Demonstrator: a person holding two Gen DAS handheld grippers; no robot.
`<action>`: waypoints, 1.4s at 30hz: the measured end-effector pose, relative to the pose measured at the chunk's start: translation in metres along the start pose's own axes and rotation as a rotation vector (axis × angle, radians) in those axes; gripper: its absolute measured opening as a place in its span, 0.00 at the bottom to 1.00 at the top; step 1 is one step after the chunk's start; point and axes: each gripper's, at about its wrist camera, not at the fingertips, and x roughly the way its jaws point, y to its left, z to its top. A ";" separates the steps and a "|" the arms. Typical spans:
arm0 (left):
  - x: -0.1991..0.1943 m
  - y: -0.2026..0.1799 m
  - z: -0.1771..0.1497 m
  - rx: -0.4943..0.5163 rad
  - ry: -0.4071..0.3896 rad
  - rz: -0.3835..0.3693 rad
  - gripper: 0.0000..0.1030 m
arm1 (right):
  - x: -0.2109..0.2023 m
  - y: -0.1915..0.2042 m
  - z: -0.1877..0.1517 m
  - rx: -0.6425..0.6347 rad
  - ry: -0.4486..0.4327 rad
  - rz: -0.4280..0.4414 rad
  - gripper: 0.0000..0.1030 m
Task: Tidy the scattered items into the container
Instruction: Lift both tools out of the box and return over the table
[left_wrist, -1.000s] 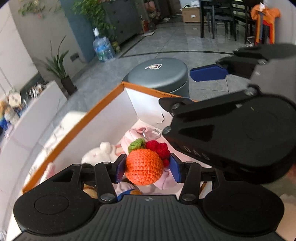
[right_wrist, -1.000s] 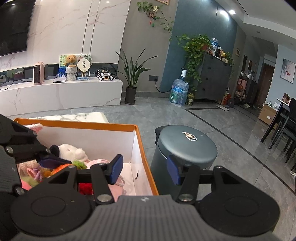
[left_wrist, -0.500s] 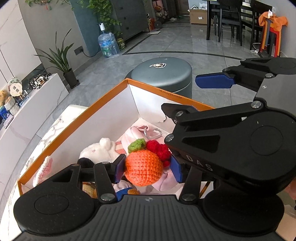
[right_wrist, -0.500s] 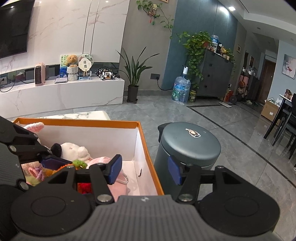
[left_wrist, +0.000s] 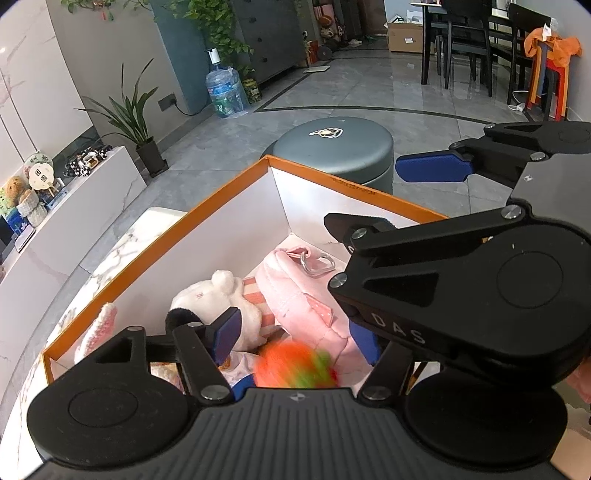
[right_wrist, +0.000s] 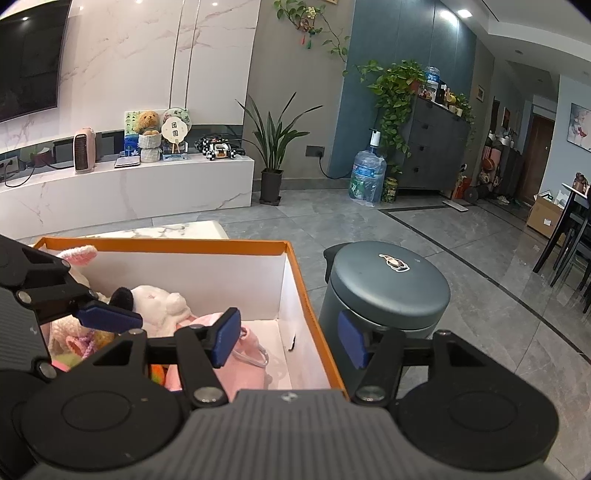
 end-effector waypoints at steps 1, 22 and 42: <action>0.000 0.000 0.000 -0.003 -0.002 -0.001 0.76 | 0.000 0.001 0.000 0.001 0.000 0.001 0.60; -0.016 0.008 -0.003 -0.028 -0.046 0.038 0.84 | -0.004 0.003 0.000 -0.015 0.003 -0.014 0.63; -0.130 0.045 -0.031 -0.148 -0.138 0.191 0.84 | -0.083 0.046 0.033 -0.093 -0.100 0.065 0.65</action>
